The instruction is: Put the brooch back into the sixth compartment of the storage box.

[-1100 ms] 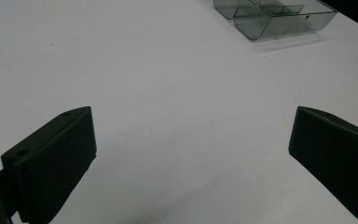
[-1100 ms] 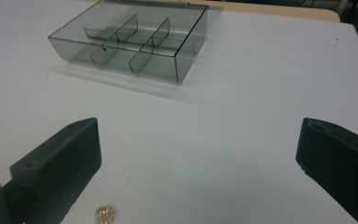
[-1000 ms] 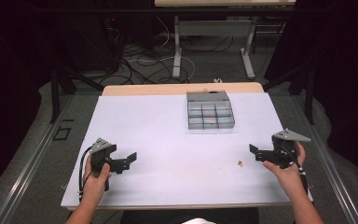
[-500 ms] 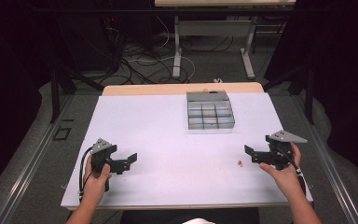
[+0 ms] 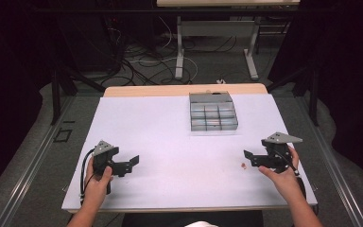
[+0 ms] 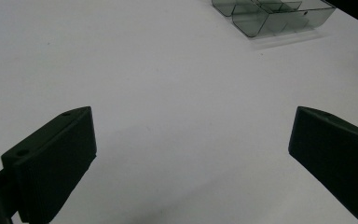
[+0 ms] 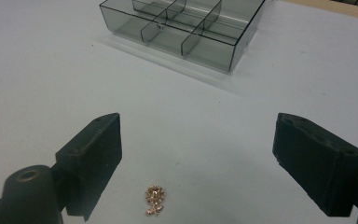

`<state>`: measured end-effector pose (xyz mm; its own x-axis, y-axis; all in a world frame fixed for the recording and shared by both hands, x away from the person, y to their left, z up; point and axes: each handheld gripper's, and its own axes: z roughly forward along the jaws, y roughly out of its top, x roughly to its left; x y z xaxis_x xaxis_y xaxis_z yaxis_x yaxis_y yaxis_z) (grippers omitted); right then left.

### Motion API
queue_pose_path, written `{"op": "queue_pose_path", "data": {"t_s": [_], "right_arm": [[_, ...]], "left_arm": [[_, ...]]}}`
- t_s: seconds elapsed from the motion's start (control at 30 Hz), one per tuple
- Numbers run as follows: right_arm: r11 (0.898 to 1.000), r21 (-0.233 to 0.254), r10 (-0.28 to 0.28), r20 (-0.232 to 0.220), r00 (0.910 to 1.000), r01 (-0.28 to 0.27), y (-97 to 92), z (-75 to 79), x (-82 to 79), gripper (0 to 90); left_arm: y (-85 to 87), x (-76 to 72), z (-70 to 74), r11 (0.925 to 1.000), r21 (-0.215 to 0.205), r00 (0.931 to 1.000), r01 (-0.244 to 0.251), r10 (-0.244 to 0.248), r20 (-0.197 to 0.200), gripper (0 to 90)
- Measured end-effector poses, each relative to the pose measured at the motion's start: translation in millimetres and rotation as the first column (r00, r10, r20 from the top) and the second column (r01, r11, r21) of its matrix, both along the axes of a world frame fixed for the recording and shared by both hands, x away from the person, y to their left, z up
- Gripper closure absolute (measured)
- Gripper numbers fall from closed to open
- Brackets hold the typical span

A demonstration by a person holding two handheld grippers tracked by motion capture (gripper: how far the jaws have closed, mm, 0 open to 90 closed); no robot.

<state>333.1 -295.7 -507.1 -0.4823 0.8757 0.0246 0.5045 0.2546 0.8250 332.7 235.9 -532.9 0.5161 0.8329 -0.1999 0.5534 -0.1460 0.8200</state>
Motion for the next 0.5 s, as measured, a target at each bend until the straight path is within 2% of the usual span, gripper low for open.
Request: {"op": "queue_pose_path", "data": {"t_s": [0.07, 0.1, 0.33, 0.4, 0.5], "right_arm": [[1.000, -0.001, 0.006, -0.009, 0.9999, -0.006, 3.0, -1.1, -0.4, 17.2], [0.999, -0.026, 0.018, 0.000, 0.9998, -0.018, 4.6, -2.6, 0.3, 19.0], [0.999, -0.033, 0.043, -0.017, 0.9989, -0.043, 10.1, -5.7, 0.3, 26.2], [0.997, -0.065, 0.048, -0.011, 0.9988, -0.049, 11.7, -8.8, 1.1, 28.6], [0.996, -0.073, 0.049, -0.016, 0.9986, -0.050, 13.4, -10.9, 1.3, 30.3]], "left_arm": [[-0.1, 0.1, 0.1, 1.0000, 0.003, 1.0000, 0.004, -0.004, 0.001, 1.1], [-0.3, 0.1, 0.0, 1.0000, 0.003, 1.0000, 0.005, -0.005, 0.000, 1.1], [-1.1, 0.4, -0.2, 1.0000, 0.005, 1.0000, 0.006, -0.006, -0.002, 1.1], [-1.2, 0.5, -0.2, 1.0000, 0.004, 1.0000, 0.006, -0.006, -0.002, 1.1], [-1.2, 0.4, -0.1, 1.0000, 0.005, 1.0000, 0.008, -0.008, -0.005, 1.1]]}}
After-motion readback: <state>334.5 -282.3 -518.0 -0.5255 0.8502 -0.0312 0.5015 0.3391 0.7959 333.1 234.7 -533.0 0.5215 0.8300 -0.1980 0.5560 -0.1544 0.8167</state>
